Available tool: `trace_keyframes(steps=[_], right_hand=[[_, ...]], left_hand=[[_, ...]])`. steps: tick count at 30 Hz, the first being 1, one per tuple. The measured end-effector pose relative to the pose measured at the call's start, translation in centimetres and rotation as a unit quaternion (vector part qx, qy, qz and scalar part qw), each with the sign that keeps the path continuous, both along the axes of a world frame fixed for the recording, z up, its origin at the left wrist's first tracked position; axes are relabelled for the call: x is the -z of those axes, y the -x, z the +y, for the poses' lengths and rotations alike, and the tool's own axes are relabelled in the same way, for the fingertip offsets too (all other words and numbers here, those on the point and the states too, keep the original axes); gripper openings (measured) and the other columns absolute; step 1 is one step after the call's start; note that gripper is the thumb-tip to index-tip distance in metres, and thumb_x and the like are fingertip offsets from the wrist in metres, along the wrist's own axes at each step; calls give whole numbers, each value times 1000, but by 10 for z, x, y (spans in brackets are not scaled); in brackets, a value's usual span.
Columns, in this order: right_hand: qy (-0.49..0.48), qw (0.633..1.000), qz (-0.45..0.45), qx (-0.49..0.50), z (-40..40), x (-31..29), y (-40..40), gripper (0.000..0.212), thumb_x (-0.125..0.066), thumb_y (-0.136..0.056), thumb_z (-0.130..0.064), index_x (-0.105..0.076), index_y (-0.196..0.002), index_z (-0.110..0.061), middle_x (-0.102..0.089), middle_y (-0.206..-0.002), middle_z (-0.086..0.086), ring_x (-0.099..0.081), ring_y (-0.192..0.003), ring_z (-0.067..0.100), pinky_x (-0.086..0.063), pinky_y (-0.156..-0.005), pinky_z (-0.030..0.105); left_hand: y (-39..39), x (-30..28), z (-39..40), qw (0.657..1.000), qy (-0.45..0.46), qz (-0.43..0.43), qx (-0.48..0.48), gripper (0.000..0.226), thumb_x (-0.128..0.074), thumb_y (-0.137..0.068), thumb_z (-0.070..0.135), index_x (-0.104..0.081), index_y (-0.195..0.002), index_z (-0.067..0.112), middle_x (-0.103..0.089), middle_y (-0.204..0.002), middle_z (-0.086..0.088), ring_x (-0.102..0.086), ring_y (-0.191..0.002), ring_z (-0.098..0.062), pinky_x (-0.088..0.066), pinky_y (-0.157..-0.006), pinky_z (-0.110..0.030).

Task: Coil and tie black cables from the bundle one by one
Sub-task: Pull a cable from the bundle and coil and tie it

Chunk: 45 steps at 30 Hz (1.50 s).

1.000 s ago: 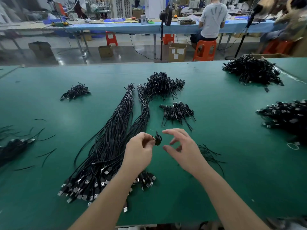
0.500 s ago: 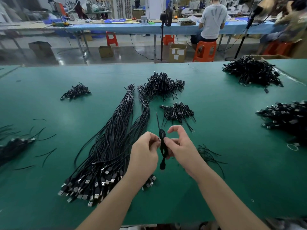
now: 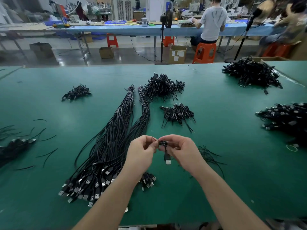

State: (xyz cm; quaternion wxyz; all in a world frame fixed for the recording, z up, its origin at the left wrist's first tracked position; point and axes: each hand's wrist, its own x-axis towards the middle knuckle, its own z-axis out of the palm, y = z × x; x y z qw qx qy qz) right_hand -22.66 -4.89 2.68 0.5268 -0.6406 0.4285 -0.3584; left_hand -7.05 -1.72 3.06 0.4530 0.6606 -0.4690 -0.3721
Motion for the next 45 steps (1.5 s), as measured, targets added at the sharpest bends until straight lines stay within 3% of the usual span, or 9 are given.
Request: trace_keyframes(steps=[4, 9, 13, 23, 29, 32, 37, 41, 45], right_hand=[[45, 997, 5, 57, 1, 3, -3, 18, -74, -88, -9, -76, -90, -27, -68, -90, -4, -63, -76, 9, -55, -65, 21], [-44, 998, -15, 33, 3, 0, -4, 10, -66, -95, -14, -76, -97, -14, -76, -80, 0, -65, -64, 5, -50, -54, 21], [-149, 986, -68, 30, 1, 0, -5, 12, -64, -96, -11, -68, -104, -3, -70, -73, 0, -58, -60, 11, -50, -54, 23], [-376, 885, -270, -40, -1, -1, 2, 8, -60, -91, -13, -59, -99, -14, -61, -72, 7, -45, -52, 11, -40, -44, 19], [-122, 990, -66, -32, 1, -2, 7, 20, -55, -100, -3, -70, -109, -13, -69, -83, 3, -61, -66, 13, -54, -60, 27], [3, 998, 66, -2, 1, -1, 9, 17, -68, -94, -13, -75, -107, -20, -66, -88, -5, -58, -68, 3, -51, -58, 22], [53, 994, 89, 36, -2, 4, 11, 15, -72, -91, -17, -79, -98, -29, -73, -81, -15, -59, -67, -1, -44, -65, 9], [14, 997, 69, 15, -1, 3, 10, 15, -69, -92, -15, -77, -95, -28, -70, -68, -8, -58, -57, 3, -44, -53, 14], [-118, 993, 7, 3, -3, -1, 9, 11, -69, -93, -13, -70, -104, -9, -69, -67, -3, -59, -52, 9, -51, -53, 21]], left_hand=[[2, -2, 3, 992, 42, -116, 21, 19, -60, -98, 9, -61, -83, 22, -63, -76, 9, -55, -64, 5, -41, -58, -10], [4, 2, 5, 942, 149, -298, 34, 18, -56, -95, -2, -59, -90, 15, -56, -89, 8, -52, -86, -16, -41, -78, -28], [1, 9, 5, 896, 209, -388, 54, 26, -61, -83, -14, -59, -86, 12, -51, -84, 7, -48, -82, -19, -30, -76, -28], [1, 11, 8, 932, 237, -255, 97, 15, -54, -95, -2, -61, -91, 11, -56, -92, 10, -53, -89, -15, -46, -79, -28], [2, 6, 2, 995, 26, -88, 44, 18, -62, -97, 10, -63, -82, 20, -62, -72, 8, -53, -62, 2, -41, -59, -11], [0, 4, -2, 998, -50, 24, 42, 10, -65, -96, 13, -70, -88, 14, -67, -72, 5, -58, -68, -10, -49, -70, -25], [-6, 2, -1, 990, -48, 91, 96, 6, -67, -94, 9, -72, -90, 10, -69, -68, 9, -61, -66, -5, -50, -67, -19], [-8, 2, 0, 992, -30, 77, 95, 4, -70, -93, 9, -72, -90, 10, -71, -71, 6, -61, -68, -7, -53, -69, -20], [-5, 3, 7, 982, 74, -148, 95, 7, -66, -95, 14, -67, -89, 17, -67, -79, 9, -58, -71, -1, -48, -68, -17]])
